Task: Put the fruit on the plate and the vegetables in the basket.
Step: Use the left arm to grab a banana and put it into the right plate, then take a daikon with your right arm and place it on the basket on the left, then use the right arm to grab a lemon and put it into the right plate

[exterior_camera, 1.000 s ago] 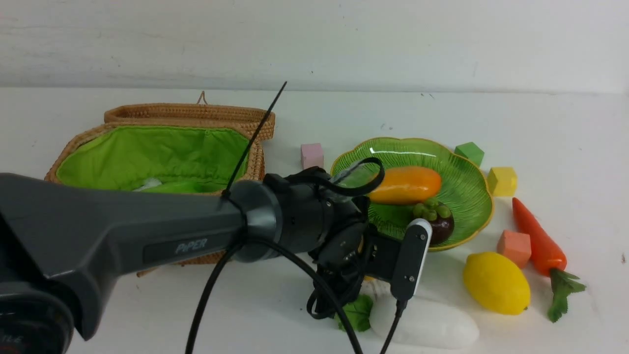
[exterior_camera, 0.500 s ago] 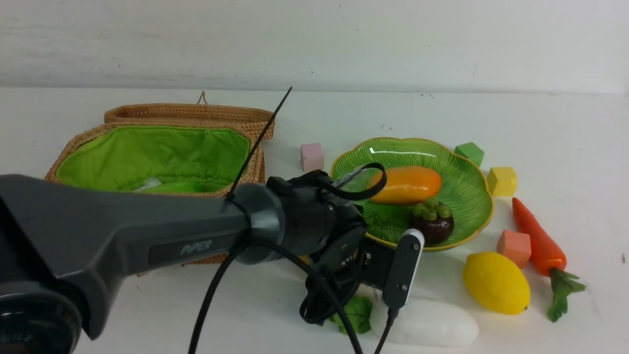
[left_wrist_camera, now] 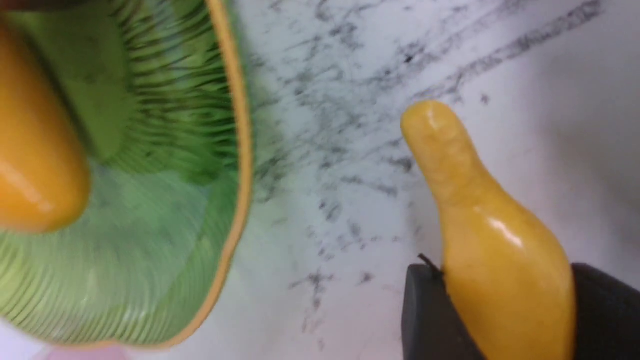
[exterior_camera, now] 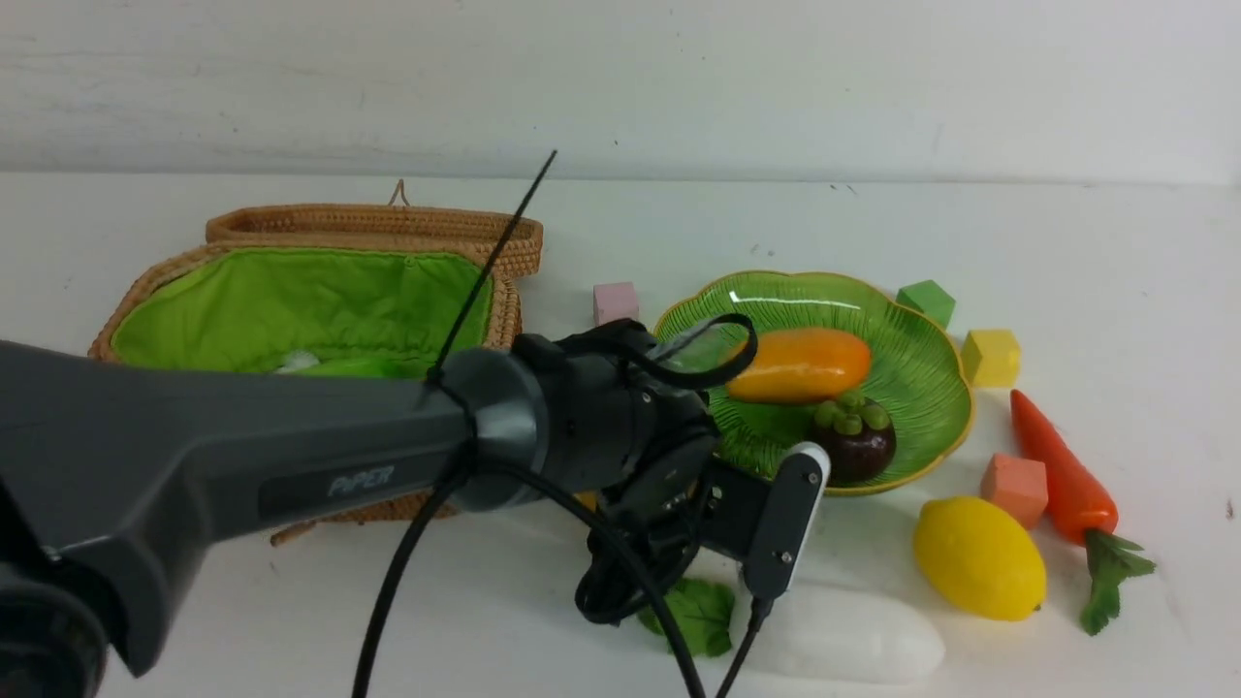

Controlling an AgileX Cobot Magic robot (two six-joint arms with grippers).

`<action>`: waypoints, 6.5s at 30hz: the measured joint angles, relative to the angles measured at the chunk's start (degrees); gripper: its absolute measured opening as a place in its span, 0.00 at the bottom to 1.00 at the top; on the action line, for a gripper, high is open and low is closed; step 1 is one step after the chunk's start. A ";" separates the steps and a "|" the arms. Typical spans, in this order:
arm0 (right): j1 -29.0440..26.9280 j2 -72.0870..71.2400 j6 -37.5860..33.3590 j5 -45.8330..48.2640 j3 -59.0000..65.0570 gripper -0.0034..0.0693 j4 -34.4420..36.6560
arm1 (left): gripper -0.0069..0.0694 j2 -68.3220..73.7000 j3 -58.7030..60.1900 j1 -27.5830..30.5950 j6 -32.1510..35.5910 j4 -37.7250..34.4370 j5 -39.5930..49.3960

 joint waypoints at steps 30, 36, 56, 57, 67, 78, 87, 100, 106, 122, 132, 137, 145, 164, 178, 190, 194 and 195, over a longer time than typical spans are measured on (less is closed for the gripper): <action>0.00 0.00 0.00 -8.57 0.00 0.27 -1.84 | 0.50 0.14 0.00 0.00 -0.01 1.16 -29.86; 0.00 0.00 0.00 -7.32 0.00 0.27 -1.79 | 0.54 0.26 0.00 0.00 -0.06 0.96 -30.47; 0.00 0.11 0.00 -5.55 0.00 0.27 -1.53 | 0.60 -8.51 0.00 -0.79 -17.87 -8.97 -18.94; 0.00 0.13 0.00 -5.54 0.00 0.27 -1.53 | 0.60 -8.51 0.00 -0.79 -17.87 -8.97 -18.94; 0.00 8.27 0.00 -5.15 0.00 0.27 -1.39 | 0.07 -36.35 0.95 -1.58 -58.00 -21.01 12.28; 0.00 28.74 -13.98 -8.30 0.00 0.28 7.13 | 0.07 -68.31 20.71 -1.58 -61.40 -23.89 14.90; 0.00 47.78 -31.12 -13.34 0.00 0.54 13.65 | 0.07 -80.64 31.86 -1.58 -61.44 -25.52 15.73; 2.64 62.70 -51.58 -24.24 0.00 0.86 12.26 | 0.07 -83.84 33.37 -1.58 -61.57 -25.74 17.20; 6.22 67.98 -53.28 -30.91 0.00 0.86 5.56 | 0.07 -83.84 33.37 -1.58 -61.61 -25.74 17.22; 6.88 73.83 -52.90 -31.75 0.00 0.78 5.61 | 0.07 -83.94 33.37 -1.58 -61.63 -24.13 19.10; 13.01 69.93 -38.90 -25.78 -11.38 0.78 8.78 | 0.07 -85.17 33.37 -1.58 -69.44 -15.96 19.79; 20.22 69.69 -37.68 -29.77 -25.42 0.78 9.21 | 0.07 -85.65 33.37 -1.58 -77.14 -7.81 19.98; 22.90 81.96 -37.69 -50.86 -45.85 0.78 13.18 | 0.07 -85.90 33.37 -1.58 -85.62 1.12 20.66; 22.90 84.61 -36.71 -47.58 -50.12 0.91 13.25 | 0.08 -85.90 33.37 -1.58 -84.26 -1.96 21.48; 22.85 60.74 -4.07 -0.86 -46.54 0.03 -11.06 | 0.08 -85.90 33.37 -1.58 -69.92 -14.39 21.23; 10.29 45.89 19.55 -3.45 -7.37 0.25 -22.41 | 0.09 -85.90 33.37 -1.58 -60.91 -22.28 21.23; 1.99 48.38 19.69 -11.49 -0.52 0.50 -19.21 | 0.09 -85.90 33.37 -1.58 -60.22 -22.89 21.23; 0.53 49.16 19.51 -13.80 0.28 0.57 -17.90 | 0.09 -85.90 33.37 -1.58 -60.21 -22.89 21.23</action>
